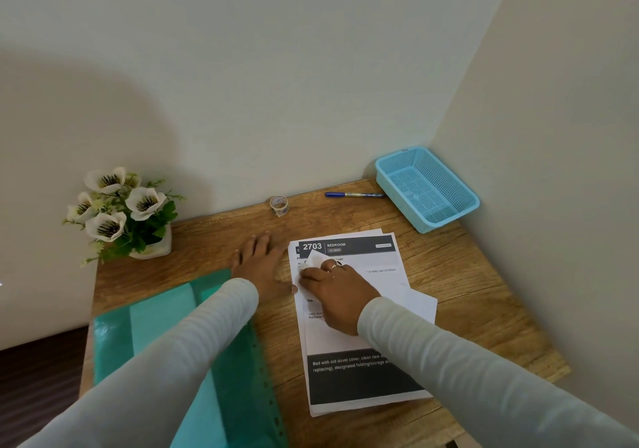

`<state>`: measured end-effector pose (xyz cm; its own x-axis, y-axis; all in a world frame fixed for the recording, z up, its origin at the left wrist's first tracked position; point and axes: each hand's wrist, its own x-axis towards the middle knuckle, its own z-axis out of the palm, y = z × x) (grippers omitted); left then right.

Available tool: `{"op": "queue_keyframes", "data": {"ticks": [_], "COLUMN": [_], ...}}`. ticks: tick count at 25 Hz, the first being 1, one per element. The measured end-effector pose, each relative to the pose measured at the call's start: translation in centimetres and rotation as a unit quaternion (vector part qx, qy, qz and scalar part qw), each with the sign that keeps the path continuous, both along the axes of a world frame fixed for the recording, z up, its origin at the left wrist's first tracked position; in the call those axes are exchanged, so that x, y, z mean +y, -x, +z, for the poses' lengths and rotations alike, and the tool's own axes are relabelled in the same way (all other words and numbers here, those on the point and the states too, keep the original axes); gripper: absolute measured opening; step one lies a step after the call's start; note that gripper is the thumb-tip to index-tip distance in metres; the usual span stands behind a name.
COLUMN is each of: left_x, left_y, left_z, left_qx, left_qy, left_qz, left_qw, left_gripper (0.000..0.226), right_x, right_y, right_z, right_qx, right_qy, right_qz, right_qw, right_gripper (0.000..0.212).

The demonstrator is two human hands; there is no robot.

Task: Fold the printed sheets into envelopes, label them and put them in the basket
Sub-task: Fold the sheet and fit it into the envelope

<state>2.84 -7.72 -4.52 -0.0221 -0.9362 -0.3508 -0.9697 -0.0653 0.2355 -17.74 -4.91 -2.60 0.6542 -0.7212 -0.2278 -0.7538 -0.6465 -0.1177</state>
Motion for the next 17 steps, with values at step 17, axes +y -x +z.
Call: {"op": "queue_keyframes", "data": {"ticks": [17], "left_x": [0.0], "left_y": [-0.3], "left_z": [0.3], "left_qx": [0.006], "left_qy": [-0.018], "left_qz": [-0.007], "left_qw": [1.000], "left_gripper": [0.112], "right_x": [-2.2], "right_y": [3.8], "right_z": [2.5], "right_qx": [0.109], "right_qy": [-0.104], "right_qz": [-0.253], "right_qw": [0.956], "right_gripper": [0.115]}}
